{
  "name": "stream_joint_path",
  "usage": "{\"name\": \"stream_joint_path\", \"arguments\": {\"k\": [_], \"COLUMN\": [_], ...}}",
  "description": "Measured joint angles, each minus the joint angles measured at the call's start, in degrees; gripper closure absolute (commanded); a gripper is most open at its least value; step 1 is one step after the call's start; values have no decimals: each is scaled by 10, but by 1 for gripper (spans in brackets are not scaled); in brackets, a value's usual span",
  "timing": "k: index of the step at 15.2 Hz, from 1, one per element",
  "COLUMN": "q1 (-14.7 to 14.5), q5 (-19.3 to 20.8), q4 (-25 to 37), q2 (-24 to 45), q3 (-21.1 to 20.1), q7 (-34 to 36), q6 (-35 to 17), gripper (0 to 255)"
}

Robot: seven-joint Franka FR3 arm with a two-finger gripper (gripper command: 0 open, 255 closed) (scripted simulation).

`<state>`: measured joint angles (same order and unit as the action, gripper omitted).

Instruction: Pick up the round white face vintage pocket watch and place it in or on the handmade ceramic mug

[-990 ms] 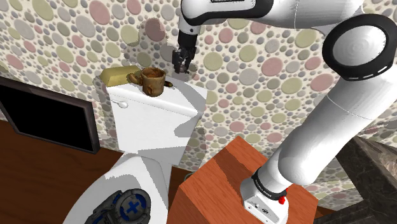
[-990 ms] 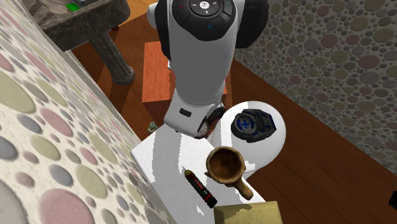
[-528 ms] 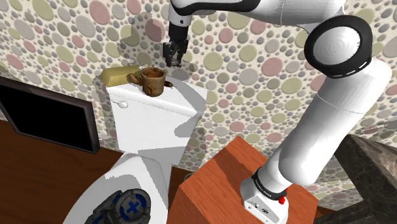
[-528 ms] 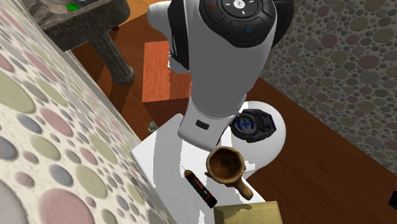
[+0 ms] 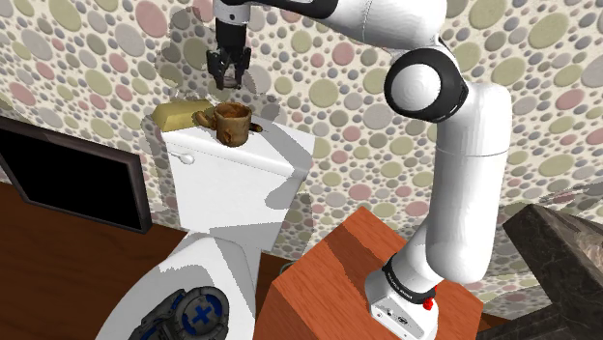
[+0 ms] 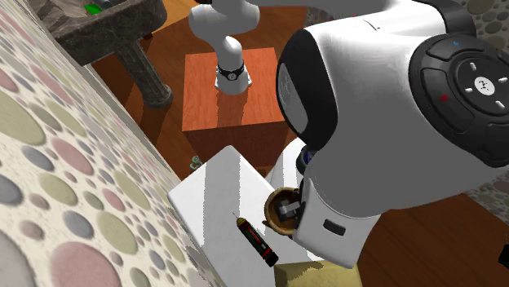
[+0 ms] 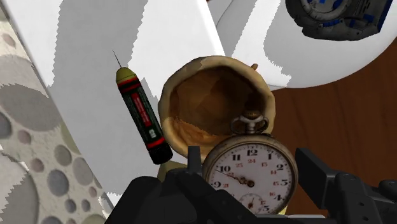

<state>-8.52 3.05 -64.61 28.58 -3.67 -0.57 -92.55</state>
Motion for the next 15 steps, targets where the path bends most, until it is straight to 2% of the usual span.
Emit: {"name": "stream_joint_path", "arguments": {"k": [1, 3, 15], "q1": [-2, -3, -2], "q5": [1, 2, 2], "q4": [28, 34, -67], "q2": [21, 33, 24], "q3": [0, 0, 0], "q7": [1, 2, 7], "q6": [8, 2, -90], "gripper": [255, 255, 255]}}
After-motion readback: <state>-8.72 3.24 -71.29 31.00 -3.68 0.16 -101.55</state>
